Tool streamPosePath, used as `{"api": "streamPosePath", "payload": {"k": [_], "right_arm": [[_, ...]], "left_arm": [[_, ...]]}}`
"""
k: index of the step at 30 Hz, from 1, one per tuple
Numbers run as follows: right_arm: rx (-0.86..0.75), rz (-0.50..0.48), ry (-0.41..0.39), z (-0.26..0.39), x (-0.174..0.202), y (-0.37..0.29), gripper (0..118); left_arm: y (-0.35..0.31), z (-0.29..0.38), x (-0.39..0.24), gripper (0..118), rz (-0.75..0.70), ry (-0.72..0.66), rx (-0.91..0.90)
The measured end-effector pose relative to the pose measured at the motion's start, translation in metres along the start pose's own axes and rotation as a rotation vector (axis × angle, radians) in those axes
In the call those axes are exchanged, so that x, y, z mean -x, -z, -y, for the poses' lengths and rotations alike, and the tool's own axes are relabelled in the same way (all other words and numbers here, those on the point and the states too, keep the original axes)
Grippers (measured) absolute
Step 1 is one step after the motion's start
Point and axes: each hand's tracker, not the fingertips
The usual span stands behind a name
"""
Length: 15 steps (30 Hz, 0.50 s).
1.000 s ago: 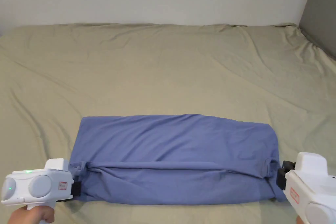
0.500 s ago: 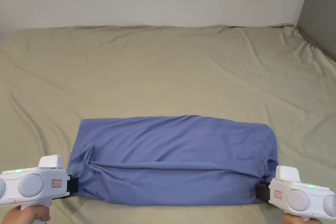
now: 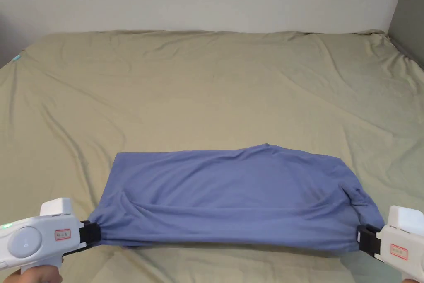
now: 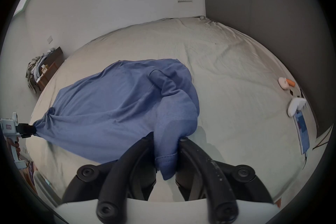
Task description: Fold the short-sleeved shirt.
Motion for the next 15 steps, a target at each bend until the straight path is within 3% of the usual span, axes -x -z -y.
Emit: {"api": "streamPosePath", "payload": {"k": [8, 15], "right_arm": [[0.114, 0.004, 0.019, 0.077, 0.0, -0.015, 20], [0.132, 0.048, 0.03, 0.094, -0.004, 0.008, 20]], "left_arm": [[-0.006, 0.074, 0.028, 7, -0.038, -0.046, 0.077], [0.021, 0.081, 0.02, 8, -0.129, 0.024, 0.105]]}}
